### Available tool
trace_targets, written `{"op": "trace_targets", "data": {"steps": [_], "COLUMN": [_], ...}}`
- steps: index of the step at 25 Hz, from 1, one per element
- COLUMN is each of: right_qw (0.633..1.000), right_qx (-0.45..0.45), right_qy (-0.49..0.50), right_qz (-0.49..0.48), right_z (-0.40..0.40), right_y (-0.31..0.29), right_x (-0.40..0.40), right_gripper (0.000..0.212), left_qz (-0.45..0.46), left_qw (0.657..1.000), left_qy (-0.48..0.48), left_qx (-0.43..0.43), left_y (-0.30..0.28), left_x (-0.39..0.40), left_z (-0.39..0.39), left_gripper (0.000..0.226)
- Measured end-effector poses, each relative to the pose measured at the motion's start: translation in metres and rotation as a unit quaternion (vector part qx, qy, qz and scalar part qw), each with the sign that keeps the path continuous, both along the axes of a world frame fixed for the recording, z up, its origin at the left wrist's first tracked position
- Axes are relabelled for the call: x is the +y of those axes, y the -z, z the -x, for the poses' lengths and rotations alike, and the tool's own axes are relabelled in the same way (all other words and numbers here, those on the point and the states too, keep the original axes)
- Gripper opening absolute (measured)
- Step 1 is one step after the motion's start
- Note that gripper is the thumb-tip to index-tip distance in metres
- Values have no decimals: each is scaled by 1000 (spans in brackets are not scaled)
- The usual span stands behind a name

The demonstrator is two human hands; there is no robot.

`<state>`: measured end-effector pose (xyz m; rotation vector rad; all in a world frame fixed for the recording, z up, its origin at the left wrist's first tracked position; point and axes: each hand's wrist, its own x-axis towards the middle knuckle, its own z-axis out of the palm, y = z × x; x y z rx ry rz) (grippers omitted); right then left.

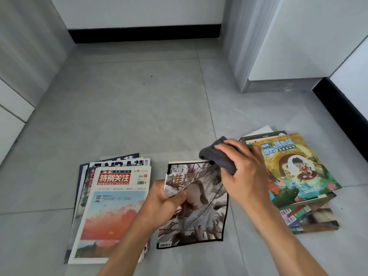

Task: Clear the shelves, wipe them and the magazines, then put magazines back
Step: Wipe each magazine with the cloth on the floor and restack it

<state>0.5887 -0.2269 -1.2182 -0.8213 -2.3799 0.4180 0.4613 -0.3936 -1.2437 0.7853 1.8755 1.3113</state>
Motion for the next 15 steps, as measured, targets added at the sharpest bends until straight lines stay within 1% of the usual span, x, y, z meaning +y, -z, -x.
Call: {"op": "trace_targets", "data": {"steps": [1,3,4,5,7,8,10,11,12,13,14,15], "right_qw": [1000,998,995,993,991,993,998,998,997,984,955,923], "right_qx": [-2,22,41,55,65,64,52,53,66,90,115,123], "right_qy": [-9,-56,-80,-98,-111,-96,-40,-10,9,14,1,-16], "right_qz": [2,27,41,47,31,8,-23,-12,45,154,273,365], "right_z": [2,13,18,19,17,13,3,-2,-6,-7,-6,-7], "right_y": [-2,-11,-14,-16,-15,-11,0,3,6,4,2,0], "right_x": [-7,-32,-42,-48,-43,-32,-7,3,9,10,8,3], "right_gripper": [48,45,44,44,44,44,44,44,43,41,39,40], "left_qz": [10,14,13,9,0,-2,-4,-4,-2,-11,-18,-31], "left_qw": [1000,998,998,999,1000,1000,997,995,992,986,975,963], "left_qy": [18,54,57,47,8,-16,-54,-68,-89,-112,-152,-186], "left_qx": [1,11,15,14,-10,-24,-57,-72,-90,-124,-161,-195], "left_y": [-2,-5,-6,-5,-3,-1,2,2,5,8,9,8], "left_x": [0,1,1,0,-3,-5,-12,-14,-15,-15,-13,-12], "left_z": [-2,-4,-3,-2,3,5,5,5,3,1,-1,-1], "left_gripper": [18,37,45,45,29,20,6,5,21,42,62,77]}}
